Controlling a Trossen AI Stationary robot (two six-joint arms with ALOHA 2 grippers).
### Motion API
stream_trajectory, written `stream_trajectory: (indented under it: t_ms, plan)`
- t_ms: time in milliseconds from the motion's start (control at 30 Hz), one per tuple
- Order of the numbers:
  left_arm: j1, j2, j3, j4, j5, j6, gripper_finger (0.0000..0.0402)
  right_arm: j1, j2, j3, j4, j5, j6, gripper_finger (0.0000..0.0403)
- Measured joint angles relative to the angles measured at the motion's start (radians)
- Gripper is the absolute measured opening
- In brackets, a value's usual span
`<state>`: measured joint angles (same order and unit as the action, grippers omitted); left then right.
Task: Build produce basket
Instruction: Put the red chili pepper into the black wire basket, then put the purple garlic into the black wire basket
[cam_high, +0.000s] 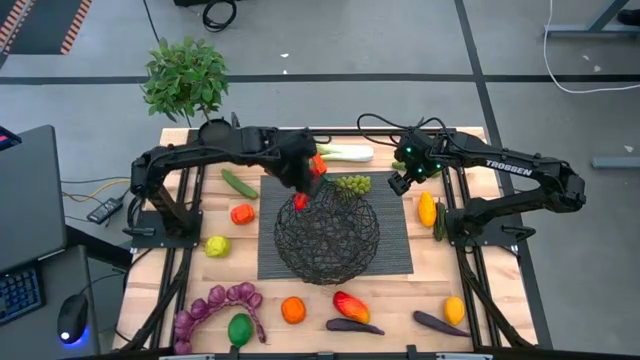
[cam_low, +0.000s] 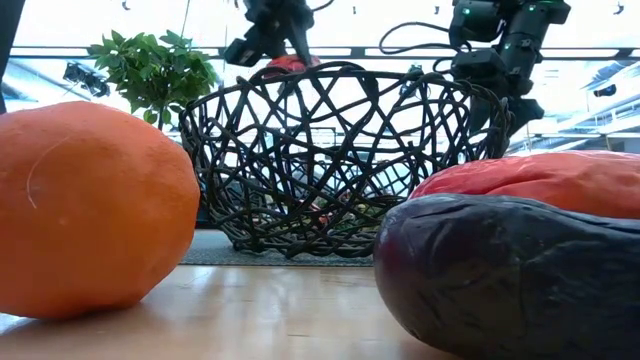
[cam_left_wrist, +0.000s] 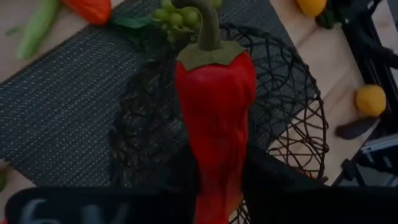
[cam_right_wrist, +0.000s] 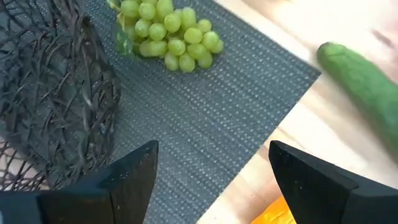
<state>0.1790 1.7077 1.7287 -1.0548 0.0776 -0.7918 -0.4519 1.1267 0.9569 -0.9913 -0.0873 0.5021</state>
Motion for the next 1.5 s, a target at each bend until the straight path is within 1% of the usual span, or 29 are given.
stream_trajectory:
  t_ms: [100,200,500,567,667,767,867,967,1100,1167,1233,1333,1400,1500]
  plan:
    - [-0.029,0.012,-0.002,-0.006,-0.003,-0.014,0.0118,0.000,0.000,0.000,-0.014,-0.039,0.001,0.0312]
    - [-0.053,0.011,-0.002,-0.013,-0.004,-0.011,0.0142,0.004,-0.002,0.000,-0.024,-0.064,0.002,0.0312]
    - [-0.111,0.011,-0.002,-0.008,-0.003,-0.008,0.0265,0.059,-0.031,0.000,-0.060,-0.071,0.000,0.0312]
    - [-0.123,0.010,-0.002,-0.005,0.007,-0.008,0.0287,0.076,-0.045,0.000,-0.065,-0.071,0.000,0.0312]
    - [-0.145,-0.007,0.002,-0.056,0.059,-0.008,0.0308,0.106,-0.071,0.000,-0.077,-0.071,0.003,0.0312]
    - [-0.186,-0.027,0.024,-0.169,0.092,-0.008,0.0315,0.138,-0.098,0.000,-0.087,-0.071,0.003,0.0312]
    - [-0.248,-0.037,0.039,-0.244,0.096,-0.004,0.0312,0.168,-0.121,0.000,-0.090,-0.064,0.010,0.0312]
    - [-0.312,-0.036,0.043,-0.251,0.127,0.008,0.0307,0.199,-0.139,0.000,-0.088,-0.039,0.034,0.0312]
    - [-0.393,-0.022,0.043,-0.268,0.225,0.072,0.0303,0.247,-0.157,0.000,-0.087,-0.032,0.097,0.0312]
    - [-0.439,-0.022,0.042,-0.282,0.236,0.112,0.0303,0.277,-0.162,0.000,-0.089,-0.029,0.138,0.0312]
    - [-0.481,-0.024,0.043,-0.301,0.228,0.146,0.0302,0.310,-0.167,0.000,-0.088,-0.025,0.189,0.0312]
    - [-0.545,-0.024,0.041,-0.368,0.161,0.197,0.0302,0.367,-0.166,0.000,-0.088,0.000,0.282,0.0312]
    - [-0.585,-0.027,0.014,-0.383,0.102,0.225,0.0302,0.405,-0.164,0.000,-0.087,0.016,0.329,0.0312]
    - [-0.639,-0.023,-0.042,-0.384,0.064,0.210,0.0302,0.455,-0.163,0.000,-0.084,0.018,0.421,0.0312]
